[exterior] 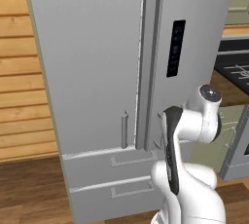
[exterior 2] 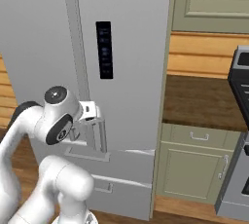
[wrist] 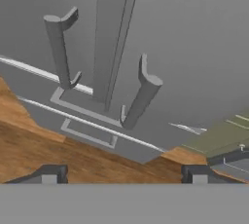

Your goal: Take the strawberry from the fridge and place it on top of the pancake, located on the dining counter.

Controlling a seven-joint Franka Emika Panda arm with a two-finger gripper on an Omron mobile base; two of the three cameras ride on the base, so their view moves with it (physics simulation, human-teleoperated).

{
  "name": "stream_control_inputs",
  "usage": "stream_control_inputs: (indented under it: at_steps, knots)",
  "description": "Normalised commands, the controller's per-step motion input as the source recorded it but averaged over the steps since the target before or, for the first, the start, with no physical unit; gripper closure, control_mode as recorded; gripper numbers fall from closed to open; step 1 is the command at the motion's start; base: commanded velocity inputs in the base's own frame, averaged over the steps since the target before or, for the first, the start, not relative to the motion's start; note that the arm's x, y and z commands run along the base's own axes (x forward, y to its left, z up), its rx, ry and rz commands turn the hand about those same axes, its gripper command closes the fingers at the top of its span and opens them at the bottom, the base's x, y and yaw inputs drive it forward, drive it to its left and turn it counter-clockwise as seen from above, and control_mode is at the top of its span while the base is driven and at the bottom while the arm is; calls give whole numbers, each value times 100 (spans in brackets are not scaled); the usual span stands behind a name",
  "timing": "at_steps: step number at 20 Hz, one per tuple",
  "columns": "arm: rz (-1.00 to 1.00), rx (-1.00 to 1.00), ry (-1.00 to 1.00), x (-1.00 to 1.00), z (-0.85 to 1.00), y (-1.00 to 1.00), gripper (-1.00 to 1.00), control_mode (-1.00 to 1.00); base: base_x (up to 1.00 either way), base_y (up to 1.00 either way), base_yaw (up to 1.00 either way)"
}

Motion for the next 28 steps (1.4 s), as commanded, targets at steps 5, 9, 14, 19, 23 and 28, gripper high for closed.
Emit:
stream_control_inputs:
  at_steps: [5,9,14,19,23,28]
  knots:
    - [0,-34,1,3,39,100,-100,-100,0,0,0]
    - [0,-27,0,4,66,100,-100,-100,0,0,0]
    - [0,-20,-1,19,66,72,-100,-100,0,0,0]
    - [-3,-10,0,75,18,36,-100,-100,0,0,0]
    - [-1,-5,0,90,0,19,-100,-100,0,0,0]
    - [-2,-2,0,83,0,0,-100,-100,0,0,0]
